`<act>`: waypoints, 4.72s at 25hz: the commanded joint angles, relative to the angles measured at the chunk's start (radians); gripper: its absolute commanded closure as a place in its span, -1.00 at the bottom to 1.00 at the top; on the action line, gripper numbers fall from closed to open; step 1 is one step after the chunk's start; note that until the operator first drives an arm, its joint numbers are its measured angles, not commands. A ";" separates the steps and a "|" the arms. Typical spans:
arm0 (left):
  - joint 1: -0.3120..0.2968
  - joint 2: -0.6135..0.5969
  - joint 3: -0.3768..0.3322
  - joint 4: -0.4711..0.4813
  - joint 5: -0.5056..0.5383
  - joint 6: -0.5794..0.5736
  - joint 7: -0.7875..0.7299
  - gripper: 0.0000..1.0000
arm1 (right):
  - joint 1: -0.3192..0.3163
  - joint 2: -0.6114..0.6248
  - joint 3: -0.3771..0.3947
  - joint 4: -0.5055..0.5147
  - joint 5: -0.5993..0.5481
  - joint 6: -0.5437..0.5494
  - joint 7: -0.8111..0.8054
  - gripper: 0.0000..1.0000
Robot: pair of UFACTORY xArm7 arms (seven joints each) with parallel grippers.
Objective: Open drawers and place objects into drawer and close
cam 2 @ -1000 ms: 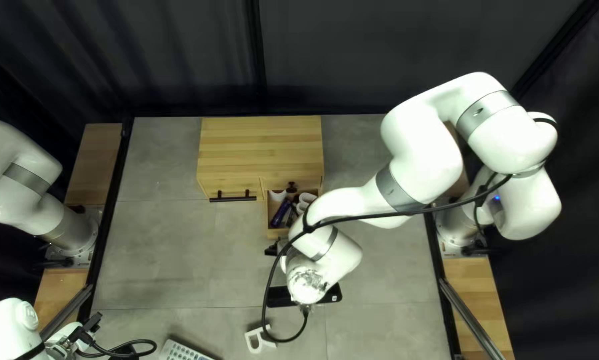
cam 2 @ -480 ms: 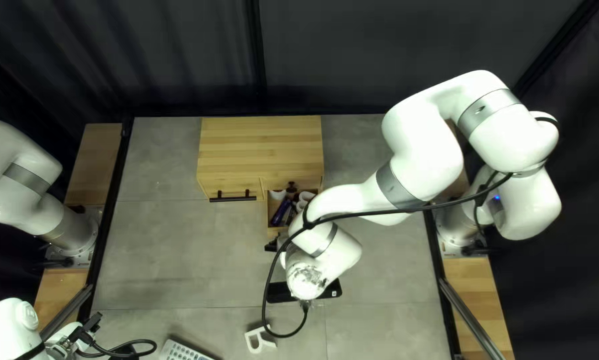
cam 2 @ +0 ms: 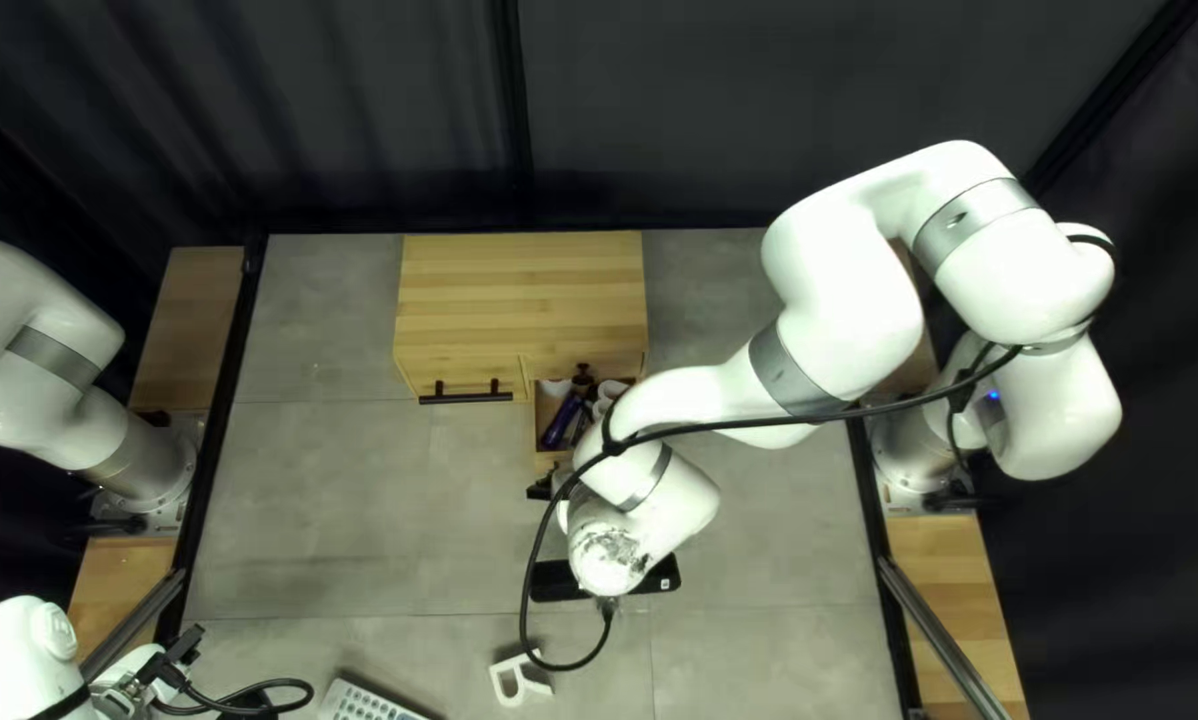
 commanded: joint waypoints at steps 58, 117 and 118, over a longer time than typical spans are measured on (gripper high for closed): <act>0.000 0.000 0.000 0.000 0.000 0.000 0.000 -1.00 | -0.022 -0.039 -0.011 -0.033 -0.017 -0.010 -0.041 -1.00; 0.000 0.000 0.000 0.000 0.000 0.000 0.000 -1.00 | -0.059 -0.141 -0.007 -0.185 -0.068 -0.183 -0.123 -1.00; 0.000 0.000 0.000 0.000 0.000 0.000 0.000 -1.00 | -0.060 -0.142 -0.008 -0.185 -0.070 -0.184 -0.124 -1.00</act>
